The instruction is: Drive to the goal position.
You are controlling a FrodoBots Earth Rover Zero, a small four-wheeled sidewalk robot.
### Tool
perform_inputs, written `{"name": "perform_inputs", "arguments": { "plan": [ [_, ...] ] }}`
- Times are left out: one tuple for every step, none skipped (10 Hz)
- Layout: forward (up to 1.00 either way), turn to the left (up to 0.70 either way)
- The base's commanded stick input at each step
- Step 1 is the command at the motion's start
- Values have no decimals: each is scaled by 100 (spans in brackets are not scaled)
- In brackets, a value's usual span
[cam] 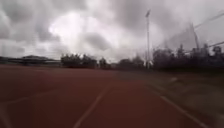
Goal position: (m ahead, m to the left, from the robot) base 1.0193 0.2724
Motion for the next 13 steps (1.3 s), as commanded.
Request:
{"name": "perform_inputs", "arguments": {
  "plan": [
    [100, 0],
    [100, -2],
    [100, -5],
    [100, -8],
    [100, -11],
    [100, -14],
    [100, -17],
    [100, -20],
    [100, -23],
    [100, -26],
    [100, -29],
    [100, -33],
    [100, -36]
  ]
}}
